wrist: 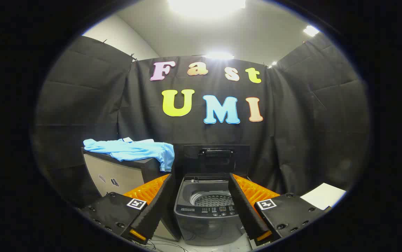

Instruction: Put the clothes into the washing machine and then close the washing machine lid.

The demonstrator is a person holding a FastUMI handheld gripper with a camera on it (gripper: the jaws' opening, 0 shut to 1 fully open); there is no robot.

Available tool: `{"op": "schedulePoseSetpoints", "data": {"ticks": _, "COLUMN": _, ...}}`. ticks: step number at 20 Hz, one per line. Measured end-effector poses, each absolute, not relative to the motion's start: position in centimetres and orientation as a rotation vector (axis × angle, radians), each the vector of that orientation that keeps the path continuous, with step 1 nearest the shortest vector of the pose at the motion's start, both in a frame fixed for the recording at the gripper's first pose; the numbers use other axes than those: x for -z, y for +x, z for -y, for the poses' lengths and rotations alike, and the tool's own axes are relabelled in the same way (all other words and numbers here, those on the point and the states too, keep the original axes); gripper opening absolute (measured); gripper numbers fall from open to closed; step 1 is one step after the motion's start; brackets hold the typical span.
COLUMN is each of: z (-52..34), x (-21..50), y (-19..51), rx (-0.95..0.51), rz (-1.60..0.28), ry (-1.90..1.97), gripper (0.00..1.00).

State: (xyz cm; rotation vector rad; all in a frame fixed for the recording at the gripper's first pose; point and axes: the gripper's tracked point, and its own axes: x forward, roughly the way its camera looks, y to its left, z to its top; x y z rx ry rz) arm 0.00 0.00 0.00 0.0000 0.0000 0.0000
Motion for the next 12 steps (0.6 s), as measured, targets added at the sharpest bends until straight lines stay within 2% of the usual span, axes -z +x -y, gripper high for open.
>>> {"op": "schedulePoseSetpoints", "data": {"ticks": 12, "z": 0.1, "x": 1.6, "y": -0.8, "rx": 0.004, "rz": -0.013, "ry": 0.009, "gripper": 0.98}}
